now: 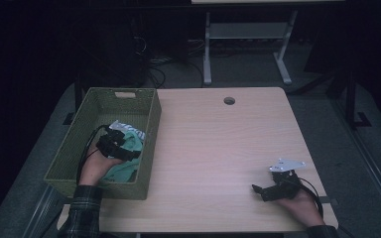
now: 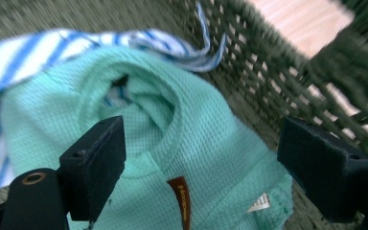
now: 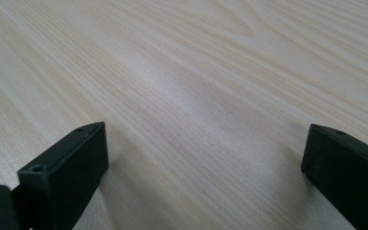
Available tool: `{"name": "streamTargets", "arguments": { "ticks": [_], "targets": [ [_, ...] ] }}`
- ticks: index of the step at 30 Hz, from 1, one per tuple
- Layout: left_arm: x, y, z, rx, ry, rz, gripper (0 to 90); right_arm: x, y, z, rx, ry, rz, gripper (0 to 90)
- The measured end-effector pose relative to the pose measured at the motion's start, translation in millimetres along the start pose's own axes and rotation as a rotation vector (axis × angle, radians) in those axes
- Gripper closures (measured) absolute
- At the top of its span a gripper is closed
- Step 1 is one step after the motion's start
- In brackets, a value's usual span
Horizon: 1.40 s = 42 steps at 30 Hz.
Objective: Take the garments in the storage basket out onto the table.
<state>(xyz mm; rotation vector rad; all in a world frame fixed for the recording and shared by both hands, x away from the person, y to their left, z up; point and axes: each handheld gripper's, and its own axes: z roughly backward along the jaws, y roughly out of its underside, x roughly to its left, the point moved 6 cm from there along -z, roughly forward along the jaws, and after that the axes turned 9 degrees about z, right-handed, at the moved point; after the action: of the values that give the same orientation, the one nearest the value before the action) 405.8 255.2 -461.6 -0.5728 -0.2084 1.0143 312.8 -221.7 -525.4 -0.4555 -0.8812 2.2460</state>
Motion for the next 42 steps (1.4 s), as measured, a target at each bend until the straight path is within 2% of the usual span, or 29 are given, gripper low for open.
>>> {"name": "streamTargets", "arguments": {
  "ticks": [15,17,23,29,34,35,36,37,38,40,42],
  "targets": [
    [-0.9,9.5,-13.0,0.109,-0.004,-0.002,16.7,0.0,0.0,0.0,0.000,0.000,0.000,1.7],
    [-0.8,10.2,-13.8,0.118,-0.001,0.004,22.2,0.0,0.0,0.0,0.000,0.000,0.001,1.7],
    [0.8,12.5,-18.0,0.165,-0.004,0.024,24.5,0.0,0.0,0.0,0.000,0.000,0.000,1.7],
    [0.7,15.6,-20.3,0.207,-0.014,0.021,34.4,0.1,0.0,0.0,0.000,0.000,-0.001,1.7],
    [1.4,17.2,-19.3,0.229,-0.028,0.026,50.6,0.0,0.0,0.0,0.000,0.000,0.000,1.7],
    [1.6,17.4,-18.5,0.234,-0.034,0.036,53.9,0.1,0.0,0.0,0.000,0.000,0.000,1.7],
    [2.4,17.4,-16.7,0.241,-0.030,0.066,63.0,0.0,0.0,0.0,0.000,0.000,0.000,1.7],
    [2.4,17.4,-16.7,0.241,-0.030,0.066,67.0,0.0,0.0,0.0,0.000,0.000,0.000,1.7],
    [2.3,17.8,-15.9,0.249,-0.024,0.079,67.0,0.0,0.0,0.0,0.000,0.000,0.000,1.7],
    [2.7,17.6,-15.1,0.256,-0.022,0.093,76.6,0.0,0.0,0.0,0.000,0.000,0.000,1.7],
    [2.6,17.7,-14.3,0.263,-0.022,0.108,78.1,0.0,0.0,0.0,0.000,0.000,0.000,1.7]
  ]
}}
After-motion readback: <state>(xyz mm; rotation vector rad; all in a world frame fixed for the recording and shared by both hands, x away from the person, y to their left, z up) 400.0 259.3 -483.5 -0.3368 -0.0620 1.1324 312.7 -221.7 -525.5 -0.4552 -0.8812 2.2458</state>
